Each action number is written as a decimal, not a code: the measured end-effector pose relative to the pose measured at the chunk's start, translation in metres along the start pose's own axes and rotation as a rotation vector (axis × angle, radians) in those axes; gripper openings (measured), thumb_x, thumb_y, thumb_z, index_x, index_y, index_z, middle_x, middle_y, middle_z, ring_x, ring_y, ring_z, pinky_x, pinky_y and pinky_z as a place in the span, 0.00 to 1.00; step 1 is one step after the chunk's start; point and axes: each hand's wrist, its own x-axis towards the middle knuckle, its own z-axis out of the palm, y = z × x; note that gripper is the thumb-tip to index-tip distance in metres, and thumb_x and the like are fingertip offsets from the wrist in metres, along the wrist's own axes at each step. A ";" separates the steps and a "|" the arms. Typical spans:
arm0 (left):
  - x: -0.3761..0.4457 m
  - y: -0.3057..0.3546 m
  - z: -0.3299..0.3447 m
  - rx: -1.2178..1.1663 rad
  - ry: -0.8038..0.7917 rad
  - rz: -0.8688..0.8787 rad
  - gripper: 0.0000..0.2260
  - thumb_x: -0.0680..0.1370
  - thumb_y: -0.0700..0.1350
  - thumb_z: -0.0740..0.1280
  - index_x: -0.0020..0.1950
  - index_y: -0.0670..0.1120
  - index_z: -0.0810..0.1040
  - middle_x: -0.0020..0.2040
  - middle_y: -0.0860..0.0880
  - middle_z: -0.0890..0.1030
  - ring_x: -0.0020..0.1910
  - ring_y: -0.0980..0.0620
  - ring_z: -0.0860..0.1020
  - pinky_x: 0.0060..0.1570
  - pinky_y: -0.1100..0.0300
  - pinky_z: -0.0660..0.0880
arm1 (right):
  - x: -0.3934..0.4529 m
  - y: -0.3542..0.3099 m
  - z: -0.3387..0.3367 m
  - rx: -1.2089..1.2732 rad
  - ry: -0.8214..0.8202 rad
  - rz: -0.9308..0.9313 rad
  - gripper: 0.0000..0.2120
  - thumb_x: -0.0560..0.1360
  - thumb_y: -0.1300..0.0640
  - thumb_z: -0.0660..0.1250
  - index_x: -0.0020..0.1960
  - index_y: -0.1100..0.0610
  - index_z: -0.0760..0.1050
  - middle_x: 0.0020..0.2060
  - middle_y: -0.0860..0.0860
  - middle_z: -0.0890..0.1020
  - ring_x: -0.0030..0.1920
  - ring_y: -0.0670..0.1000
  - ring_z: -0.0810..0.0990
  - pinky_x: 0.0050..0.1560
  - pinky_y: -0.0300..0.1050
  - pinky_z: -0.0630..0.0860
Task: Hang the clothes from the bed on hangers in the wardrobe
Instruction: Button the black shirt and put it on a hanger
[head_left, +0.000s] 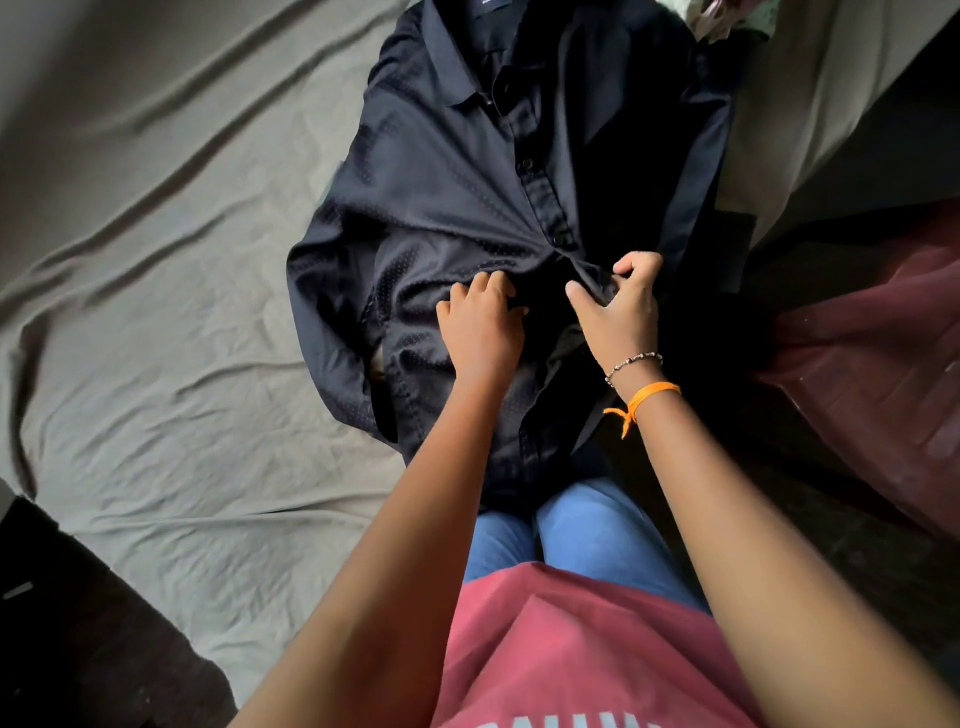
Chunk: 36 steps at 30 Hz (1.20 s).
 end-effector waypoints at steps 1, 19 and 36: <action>0.004 0.000 0.001 0.031 0.003 0.004 0.11 0.75 0.50 0.67 0.54 0.47 0.76 0.54 0.50 0.79 0.56 0.43 0.73 0.52 0.52 0.63 | 0.002 0.002 -0.002 -0.073 -0.011 -0.045 0.13 0.72 0.63 0.67 0.48 0.57 0.62 0.34 0.44 0.69 0.31 0.42 0.69 0.30 0.31 0.65; 0.026 -0.004 0.013 0.125 -0.012 -0.131 0.07 0.75 0.42 0.61 0.47 0.46 0.79 0.52 0.48 0.81 0.55 0.44 0.74 0.51 0.53 0.63 | 0.011 0.012 -0.011 -0.120 -0.238 -0.056 0.05 0.70 0.66 0.71 0.46 0.62 0.80 0.35 0.49 0.78 0.35 0.41 0.76 0.38 0.27 0.73; -0.035 -0.048 -0.012 -0.311 0.193 0.007 0.10 0.65 0.34 0.59 0.43 0.41 0.76 0.40 0.45 0.77 0.42 0.42 0.73 0.42 0.57 0.64 | 0.001 0.008 -0.008 -0.129 -0.253 -0.045 0.04 0.70 0.63 0.72 0.45 0.60 0.80 0.31 0.44 0.77 0.34 0.41 0.75 0.35 0.24 0.71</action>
